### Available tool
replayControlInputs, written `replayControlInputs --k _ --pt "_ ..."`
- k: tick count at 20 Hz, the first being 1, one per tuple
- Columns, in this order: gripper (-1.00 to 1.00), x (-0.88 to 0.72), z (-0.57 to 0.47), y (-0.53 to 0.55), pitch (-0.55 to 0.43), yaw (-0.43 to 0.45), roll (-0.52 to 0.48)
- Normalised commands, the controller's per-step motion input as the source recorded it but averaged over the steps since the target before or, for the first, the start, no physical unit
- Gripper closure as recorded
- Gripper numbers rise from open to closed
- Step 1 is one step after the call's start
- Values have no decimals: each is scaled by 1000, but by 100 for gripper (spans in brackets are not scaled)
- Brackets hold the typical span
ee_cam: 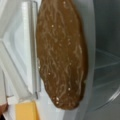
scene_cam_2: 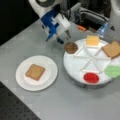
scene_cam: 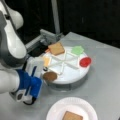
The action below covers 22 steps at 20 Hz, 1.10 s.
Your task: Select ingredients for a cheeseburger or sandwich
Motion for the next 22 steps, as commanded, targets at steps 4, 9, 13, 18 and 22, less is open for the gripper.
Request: replayControlInputs --k 4,9,13,18,22 --pt "-100 236 -149 -319 -67 152 479" --pt "-100 222 -134 -266 -65 130 426" --pt "-100 231 -126 -163 -84 105 390" --pt "-100 206 -110 -111 -95 95 346" --pt "-100 161 -90 -90 -103 66 313"
